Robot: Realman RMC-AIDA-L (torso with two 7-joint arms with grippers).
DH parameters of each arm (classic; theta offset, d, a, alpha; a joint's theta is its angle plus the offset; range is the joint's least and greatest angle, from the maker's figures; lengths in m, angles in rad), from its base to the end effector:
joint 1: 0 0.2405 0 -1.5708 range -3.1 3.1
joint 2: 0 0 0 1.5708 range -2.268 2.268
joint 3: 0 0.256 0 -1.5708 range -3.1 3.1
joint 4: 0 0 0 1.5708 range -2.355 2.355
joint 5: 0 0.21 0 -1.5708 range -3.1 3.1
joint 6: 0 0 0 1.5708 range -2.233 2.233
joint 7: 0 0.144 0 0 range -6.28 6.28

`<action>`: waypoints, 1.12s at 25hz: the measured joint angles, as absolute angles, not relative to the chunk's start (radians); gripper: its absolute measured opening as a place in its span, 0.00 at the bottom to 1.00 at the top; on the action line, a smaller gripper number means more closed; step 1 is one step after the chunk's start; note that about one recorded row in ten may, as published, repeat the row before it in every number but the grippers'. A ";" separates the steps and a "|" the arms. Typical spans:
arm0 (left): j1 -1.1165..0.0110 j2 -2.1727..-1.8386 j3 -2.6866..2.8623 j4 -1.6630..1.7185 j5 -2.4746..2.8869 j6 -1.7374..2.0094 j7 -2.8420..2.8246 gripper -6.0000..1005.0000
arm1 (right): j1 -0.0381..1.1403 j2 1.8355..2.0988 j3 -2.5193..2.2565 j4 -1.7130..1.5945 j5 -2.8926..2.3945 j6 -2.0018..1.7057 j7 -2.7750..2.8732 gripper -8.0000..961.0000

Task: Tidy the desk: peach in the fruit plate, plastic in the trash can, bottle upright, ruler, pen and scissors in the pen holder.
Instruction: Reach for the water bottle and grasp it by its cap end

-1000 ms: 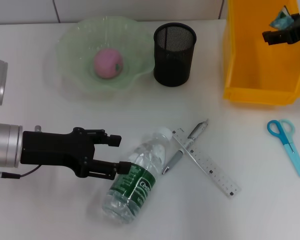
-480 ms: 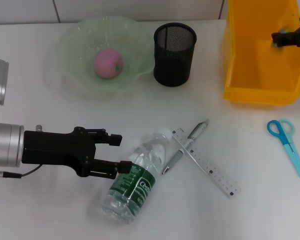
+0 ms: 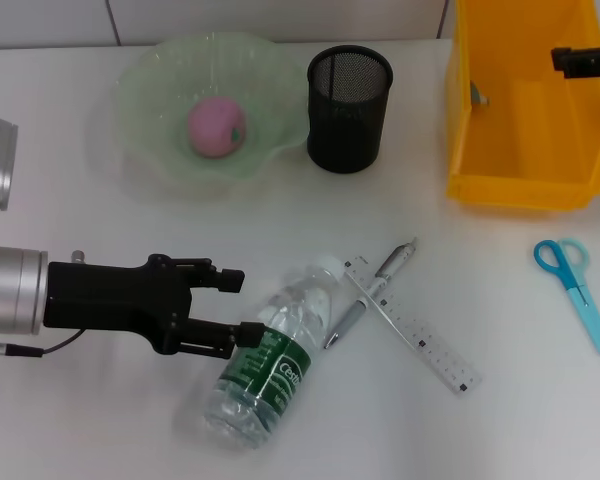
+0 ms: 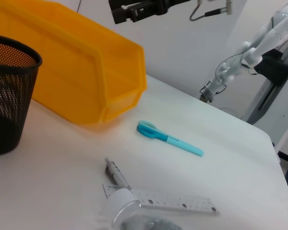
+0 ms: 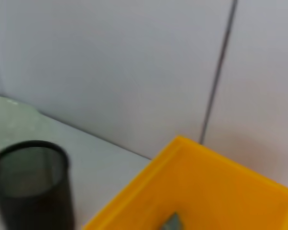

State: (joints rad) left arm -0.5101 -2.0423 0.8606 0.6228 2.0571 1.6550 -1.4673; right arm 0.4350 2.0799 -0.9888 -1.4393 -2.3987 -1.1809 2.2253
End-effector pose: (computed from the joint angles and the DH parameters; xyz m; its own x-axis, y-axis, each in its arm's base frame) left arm -0.2691 0.2983 -0.0168 0.8221 0.4529 0.3451 0.4572 -0.8863 0.0740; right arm 0.2259 0.3895 0.1055 0.8246 -0.4757 -0.3060 -0.5405 -0.5029 -0.6745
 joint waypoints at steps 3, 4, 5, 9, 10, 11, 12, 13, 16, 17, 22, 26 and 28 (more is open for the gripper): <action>-0.511 -2.039 0.861 0.623 2.057 1.661 -1.472 0.75 | 0.425 2.078 -0.981 -1.513 -2.414 -1.281 2.265 0.86; -0.511 -2.038 0.860 0.623 2.057 1.661 -1.474 0.75 | 0.422 2.078 -0.974 -1.547 -2.429 -1.330 2.286 0.86; -0.511 -2.037 0.860 0.623 2.057 1.662 -1.476 0.75 | 0.419 2.079 -0.959 -1.624 -2.472 -1.442 2.340 0.86; -0.512 -2.036 0.861 0.623 2.057 1.662 -1.478 0.75 | 0.423 2.079 -0.954 -1.701 -2.553 -1.599 2.433 0.86; -0.512 -2.036 0.861 0.623 2.057 1.662 -1.478 0.75 | 0.424 2.080 -0.953 -1.731 -2.596 -1.694 2.487 0.85; -0.512 -2.036 0.861 0.623 2.057 1.662 -1.478 0.75 | 0.424 2.080 -0.953 -1.731 -2.596 -1.694 2.487 0.85; -0.512 -2.036 0.857 0.623 2.057 1.663 -1.479 0.75 | 0.421 2.080 -0.953 -1.743 -2.605 -1.729 2.508 0.85; -0.512 -2.036 0.856 0.624 2.057 1.663 -1.479 0.75 | 0.415 2.081 -0.953 -1.751 -2.611 -1.756 2.527 0.85; -0.512 -2.035 0.853 0.628 2.057 1.663 -1.480 0.75 | 0.387 2.081 -0.958 -1.768 -2.613 -1.806 2.576 0.85; -0.512 -2.035 0.852 0.630 2.057 1.663 -1.480 0.75 | 0.378 2.081 -0.960 -1.769 -2.613 -1.814 2.591 0.85; -0.513 -2.033 0.857 0.633 2.057 1.663 -1.480 0.74 | 0.359 2.084 -0.965 -1.686 -2.614 -1.825 2.640 0.85; -0.514 -2.024 0.859 0.635 2.057 1.672 -1.477 0.74 | 0.371 2.084 -0.976 -1.604 -2.614 -1.817 2.644 0.85; -0.514 -2.021 0.859 0.635 2.057 1.674 -1.475 0.74 | 0.384 2.083 -0.986 -1.544 -2.614 -1.805 2.642 0.85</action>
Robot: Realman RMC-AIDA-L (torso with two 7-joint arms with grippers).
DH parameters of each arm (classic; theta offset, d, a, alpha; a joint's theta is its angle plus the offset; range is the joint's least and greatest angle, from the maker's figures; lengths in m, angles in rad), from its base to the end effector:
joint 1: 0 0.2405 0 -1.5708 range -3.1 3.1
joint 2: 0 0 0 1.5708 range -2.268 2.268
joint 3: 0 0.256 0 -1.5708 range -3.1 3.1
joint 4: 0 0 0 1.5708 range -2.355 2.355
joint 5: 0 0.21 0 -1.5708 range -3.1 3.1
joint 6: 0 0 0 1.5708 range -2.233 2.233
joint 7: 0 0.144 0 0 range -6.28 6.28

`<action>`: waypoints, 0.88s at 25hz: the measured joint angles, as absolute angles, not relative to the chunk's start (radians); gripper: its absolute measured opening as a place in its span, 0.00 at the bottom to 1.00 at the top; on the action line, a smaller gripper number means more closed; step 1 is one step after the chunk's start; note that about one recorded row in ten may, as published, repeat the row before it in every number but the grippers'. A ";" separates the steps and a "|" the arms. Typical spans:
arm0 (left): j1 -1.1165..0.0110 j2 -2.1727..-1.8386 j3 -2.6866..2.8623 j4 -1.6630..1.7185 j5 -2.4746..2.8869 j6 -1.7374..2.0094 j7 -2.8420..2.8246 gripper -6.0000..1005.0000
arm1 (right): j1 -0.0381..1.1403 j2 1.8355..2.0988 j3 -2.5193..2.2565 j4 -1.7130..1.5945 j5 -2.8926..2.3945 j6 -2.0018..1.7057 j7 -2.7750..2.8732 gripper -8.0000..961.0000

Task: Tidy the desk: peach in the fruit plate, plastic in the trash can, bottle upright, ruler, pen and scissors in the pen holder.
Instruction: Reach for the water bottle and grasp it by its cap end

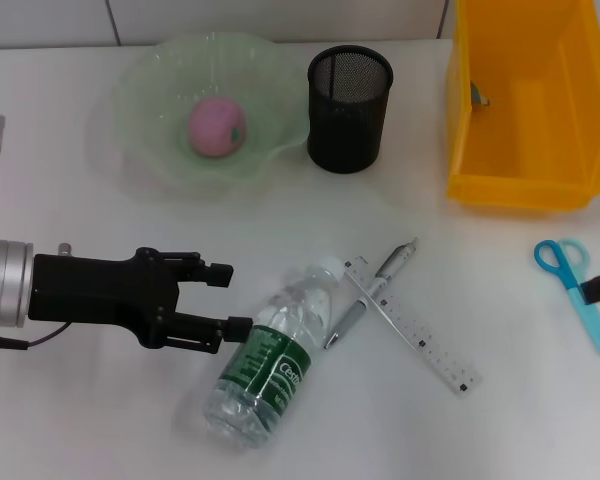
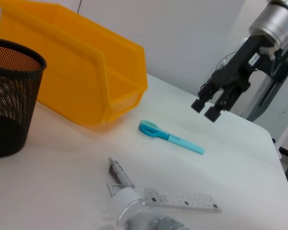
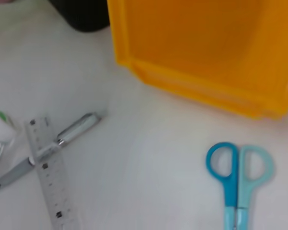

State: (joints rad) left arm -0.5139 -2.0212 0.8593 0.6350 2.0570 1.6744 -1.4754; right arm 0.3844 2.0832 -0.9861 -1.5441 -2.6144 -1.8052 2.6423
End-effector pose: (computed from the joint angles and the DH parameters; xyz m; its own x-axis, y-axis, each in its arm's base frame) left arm -0.2702 0.3013 -0.0066 0.8306 0.4439 0.3361 0.4488 -0.8911 0.0678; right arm 0.2564 0.3015 0.0855 0.3893 -0.9194 -0.0567 -0.8283 -0.3225 -0.4581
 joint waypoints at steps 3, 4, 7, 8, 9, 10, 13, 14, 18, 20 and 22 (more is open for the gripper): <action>-0.514 -2.020 0.859 0.635 2.057 1.675 -1.472 0.74 | 0.395 2.083 -1.001 -1.483 -2.618 -1.777 2.635 0.85; -0.514 -2.020 0.859 0.635 2.057 1.675 -1.471 0.74 | 0.397 2.082 -1.005 -1.467 -2.623 -1.767 2.634 0.85; -0.513 -2.020 0.859 0.635 2.057 1.675 -1.468 0.74 | 0.400 2.083 -1.016 -1.431 -2.661 -1.721 2.635 0.85; -0.513 -2.020 0.859 0.635 2.057 1.675 -1.468 0.74 | 0.400 2.083 -1.016 -1.431 -2.661 -1.721 2.635 0.85; -0.513 -2.020 0.859 0.635 2.057 1.675 -1.466 0.74 | 0.400 2.083 -1.018 -1.422 -2.668 -1.709 2.635 0.85; -0.513 -2.020 0.859 0.635 2.057 1.675 -1.466 0.74 | 0.401 2.083 -1.019 -1.410 -2.671 -1.698 2.636 0.85; -0.513 -2.020 0.859 0.635 2.057 1.675 -1.464 0.74 | 0.402 2.083 -1.027 -1.389 -2.673 -1.673 2.638 0.85; -0.513 -2.020 0.859 0.635 2.058 1.675 -1.464 0.74 | 0.403 2.083 -1.032 -1.385 -2.673 -1.667 2.639 0.85; -0.512 -2.020 0.859 0.635 2.059 1.675 -1.464 0.73 | 0.407 2.083 -1.050 -1.379 -2.675 -1.653 2.645 0.85; -0.512 -2.021 0.859 0.635 2.059 1.675 -1.463 0.73 | 0.409 2.082 -1.058 -1.378 -2.683 -1.644 2.650 0.85; -0.511 -2.023 0.859 0.635 2.059 1.675 -1.463 0.73 | 0.411 2.081 -1.063 -1.378 -2.693 -1.638 2.652 0.85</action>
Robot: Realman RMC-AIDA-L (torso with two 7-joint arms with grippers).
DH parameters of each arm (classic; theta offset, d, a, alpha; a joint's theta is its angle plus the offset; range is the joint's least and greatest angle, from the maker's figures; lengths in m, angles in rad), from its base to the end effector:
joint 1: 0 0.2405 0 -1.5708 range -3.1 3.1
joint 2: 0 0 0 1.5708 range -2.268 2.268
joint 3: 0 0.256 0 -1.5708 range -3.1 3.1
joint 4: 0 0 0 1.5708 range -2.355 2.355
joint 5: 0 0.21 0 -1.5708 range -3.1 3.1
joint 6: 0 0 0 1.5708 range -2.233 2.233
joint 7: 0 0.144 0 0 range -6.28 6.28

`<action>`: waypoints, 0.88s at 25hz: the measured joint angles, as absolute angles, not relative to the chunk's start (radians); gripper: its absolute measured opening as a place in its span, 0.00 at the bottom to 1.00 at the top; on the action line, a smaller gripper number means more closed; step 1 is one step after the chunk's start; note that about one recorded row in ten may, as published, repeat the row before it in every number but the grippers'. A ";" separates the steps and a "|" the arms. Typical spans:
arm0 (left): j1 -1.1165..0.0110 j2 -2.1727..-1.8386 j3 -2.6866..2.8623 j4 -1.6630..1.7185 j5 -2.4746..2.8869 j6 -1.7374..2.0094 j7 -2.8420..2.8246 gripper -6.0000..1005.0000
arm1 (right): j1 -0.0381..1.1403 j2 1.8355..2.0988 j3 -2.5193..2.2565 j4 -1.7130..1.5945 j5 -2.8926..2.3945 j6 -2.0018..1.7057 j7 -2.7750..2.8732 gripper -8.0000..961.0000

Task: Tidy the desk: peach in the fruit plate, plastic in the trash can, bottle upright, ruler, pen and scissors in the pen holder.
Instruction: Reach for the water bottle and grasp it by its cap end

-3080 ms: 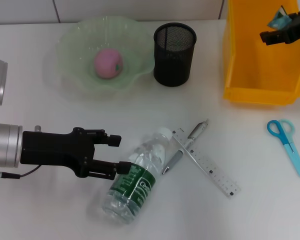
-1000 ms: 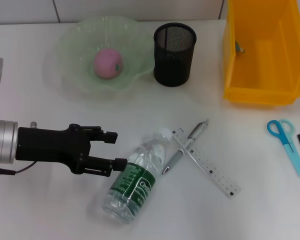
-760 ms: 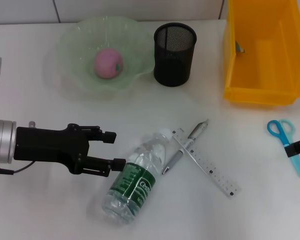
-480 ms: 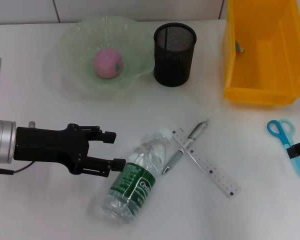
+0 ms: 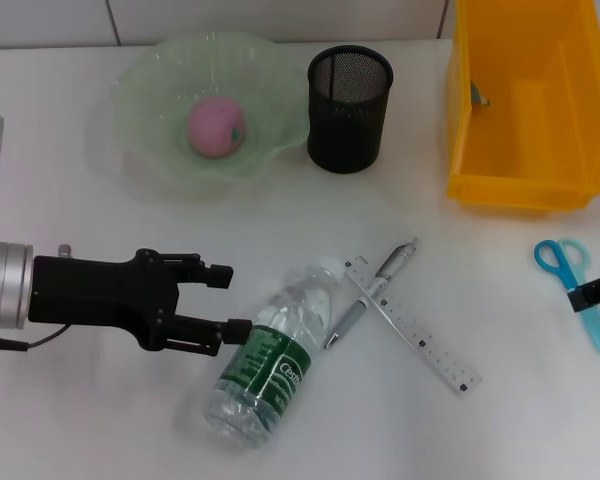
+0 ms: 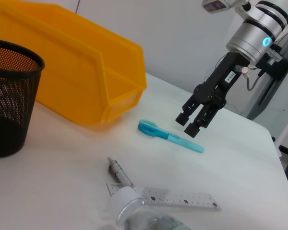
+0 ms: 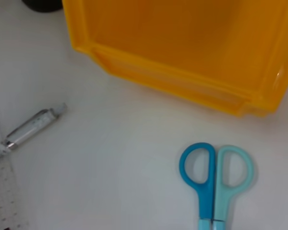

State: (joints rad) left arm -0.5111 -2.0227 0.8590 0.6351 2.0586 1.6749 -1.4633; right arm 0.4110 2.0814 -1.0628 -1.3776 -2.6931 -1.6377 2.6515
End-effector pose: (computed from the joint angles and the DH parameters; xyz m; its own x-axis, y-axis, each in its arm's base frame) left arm -0.2709 0.3002 -0.0072 0.8347 0.4360 0.3364 0.4411 -0.8951 0.0654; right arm 0.2781 0.3180 0.0599 0.3638 -0.9311 -0.0259 -0.8023 -0.2991 -0.5166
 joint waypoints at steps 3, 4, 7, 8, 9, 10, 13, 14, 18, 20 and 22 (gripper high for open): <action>-0.511 -2.023 0.859 0.635 2.059 1.676 -1.463 0.73 | 0.413 2.081 -1.066 -1.378 -2.696 -1.636 2.652 0.85; -0.511 -2.023 0.859 0.635 2.059 1.676 -1.463 0.73 | 0.414 2.081 -1.067 -1.378 -2.696 -1.636 2.651 0.85; -0.511 -2.023 0.859 0.635 2.059 1.676 -1.463 0.73 | 0.417 2.081 -1.068 -1.379 -2.696 -1.635 2.648 0.85; -0.511 -2.023 0.859 0.635 2.059 1.676 -1.464 0.73 | 0.418 2.082 -1.068 -1.380 -2.696 -1.635 2.647 0.85; -0.511 -2.024 0.859 0.635 2.059 1.676 -1.464 0.73 | 0.419 2.082 -1.068 -1.381 -2.696 -1.635 2.646 0.85; -0.511 -2.024 0.859 0.635 2.059 1.676 -1.465 0.73 | 0.421 2.082 -1.068 -1.382 -2.696 -1.635 2.644 0.85; -0.510 -2.025 0.859 0.635 2.059 1.677 -1.467 0.73 | 0.426 2.081 -1.068 -1.384 -2.696 -1.636 2.642 0.85; -0.509 -2.025 0.859 0.635 2.059 1.677 -1.467 0.73 | 0.429 2.080 -1.069 -1.384 -2.696 -1.637 2.641 0.85; -0.508 -2.025 0.859 0.635 2.059 1.677 -1.471 0.72 | 0.438 2.080 -1.077 -1.379 -2.698 -1.639 2.641 0.85; -0.508 -2.025 0.859 0.635 2.059 1.677 -1.473 0.72 | 0.438 2.080 -1.086 -1.378 -2.698 -1.639 2.641 0.85; -0.508 -2.025 0.859 0.635 2.059 1.677 -1.473 0.72 | 0.438 2.080 -1.094 -1.378 -2.699 -1.637 2.641 0.85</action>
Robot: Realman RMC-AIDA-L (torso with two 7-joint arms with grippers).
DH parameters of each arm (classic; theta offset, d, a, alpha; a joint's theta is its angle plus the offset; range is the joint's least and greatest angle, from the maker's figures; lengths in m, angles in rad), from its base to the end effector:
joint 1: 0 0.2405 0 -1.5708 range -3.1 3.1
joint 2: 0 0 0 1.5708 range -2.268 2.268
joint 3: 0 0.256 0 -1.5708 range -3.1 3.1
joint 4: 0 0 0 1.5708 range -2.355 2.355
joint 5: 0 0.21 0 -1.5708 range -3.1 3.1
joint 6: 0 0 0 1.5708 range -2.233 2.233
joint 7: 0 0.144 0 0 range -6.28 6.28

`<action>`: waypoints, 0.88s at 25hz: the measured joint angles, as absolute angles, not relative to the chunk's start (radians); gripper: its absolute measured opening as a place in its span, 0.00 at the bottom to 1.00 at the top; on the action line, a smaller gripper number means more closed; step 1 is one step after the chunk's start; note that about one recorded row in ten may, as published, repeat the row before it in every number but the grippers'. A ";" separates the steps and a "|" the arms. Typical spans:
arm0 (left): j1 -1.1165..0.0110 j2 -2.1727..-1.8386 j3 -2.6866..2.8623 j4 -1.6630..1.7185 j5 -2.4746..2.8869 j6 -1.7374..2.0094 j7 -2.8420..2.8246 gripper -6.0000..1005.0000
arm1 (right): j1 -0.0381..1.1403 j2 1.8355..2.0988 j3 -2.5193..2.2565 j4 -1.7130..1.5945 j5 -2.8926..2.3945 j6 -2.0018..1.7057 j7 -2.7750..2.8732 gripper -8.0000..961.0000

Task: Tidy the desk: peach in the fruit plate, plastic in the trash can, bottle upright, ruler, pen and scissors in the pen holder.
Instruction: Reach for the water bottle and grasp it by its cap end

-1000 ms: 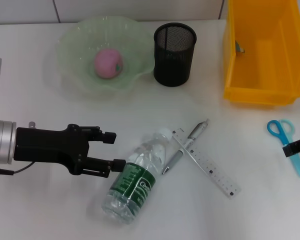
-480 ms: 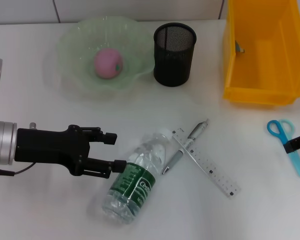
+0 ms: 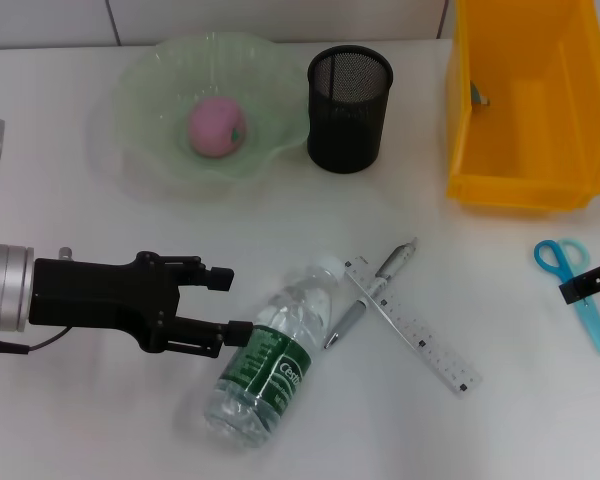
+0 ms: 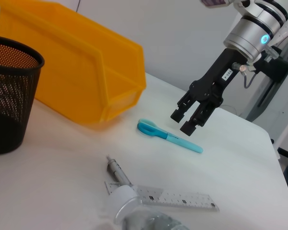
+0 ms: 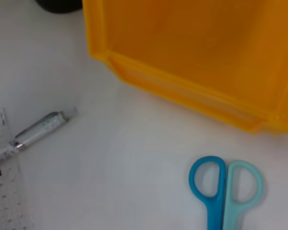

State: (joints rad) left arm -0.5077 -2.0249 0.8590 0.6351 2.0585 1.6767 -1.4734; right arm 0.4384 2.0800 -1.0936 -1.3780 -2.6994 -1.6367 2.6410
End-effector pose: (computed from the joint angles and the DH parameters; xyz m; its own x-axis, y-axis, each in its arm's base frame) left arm -0.2713 0.2988 -0.0080 0.8280 0.4481 0.3371 0.4518 -0.8892 0.0723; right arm 0.2675 0.3252 0.0561 0.4103 -0.9119 0.0078 -0.7751 -0.3532 -0.5239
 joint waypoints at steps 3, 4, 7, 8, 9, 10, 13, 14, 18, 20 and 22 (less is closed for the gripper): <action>-0.508 -2.025 0.859 0.635 2.059 1.677 -1.474 0.72 | 0.439 2.080 -1.095 -1.378 -2.700 -1.636 2.641 0.85; -0.508 -2.025 0.859 0.635 2.059 1.678 -1.474 0.72 | 0.439 2.080 -1.095 -1.378 -2.701 -1.636 2.641 0.85; -0.508 -2.025 0.859 0.635 2.059 1.678 -1.474 0.72 | 0.441 2.080 -1.095 -1.377 -2.701 -1.637 2.642 0.85; -0.508 -2.025 0.859 0.635 2.059 1.678 -1.474 0.72 | 0.442 2.080 -1.095 -1.377 -2.701 -1.638 2.642 0.85; -0.509 -2.025 0.859 0.635 2.059 1.678 -1.474 0.72 | 0.442 2.080 -1.095 -1.376 -2.701 -1.639 2.642 0.85; -0.509 -2.024 0.859 0.635 2.059 1.679 -1.474 0.72 | 0.444 2.080 -1.095 -1.374 -2.701 -1.640 2.642 0.85; -0.509 -2.023 0.859 0.635 2.059 1.682 -1.474 0.72 | 0.449 2.080 -1.095 -1.363 -2.701 -1.641 2.642 0.85; -0.509 -2.023 0.859 0.635 2.059 1.682 -1.474 0.72 | 0.450 2.080 -1.095 -1.362 -2.701 -1.641 2.642 0.85; -0.509 -2.024 0.859 0.635 2.059 1.684 -1.475 0.72 | 0.450 2.080 -1.095 -1.361 -2.701 -1.639 2.641 0.85; -0.509 -2.024 0.859 0.635 2.059 1.688 -1.477 0.71 | 0.450 2.080 -1.095 -1.361 -2.699 -1.641 2.636 0.85; -0.511 -2.024 0.859 0.635 2.059 1.695 -1.480 0.71 | 0.449 2.080 -1.095 -1.364 -2.694 -1.645 2.626 0.85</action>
State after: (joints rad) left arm -0.5113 -2.0236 0.8590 0.6351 2.0586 1.6947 -1.4804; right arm 0.4493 2.0799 -1.0949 -1.3639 -2.6943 -1.6453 2.6256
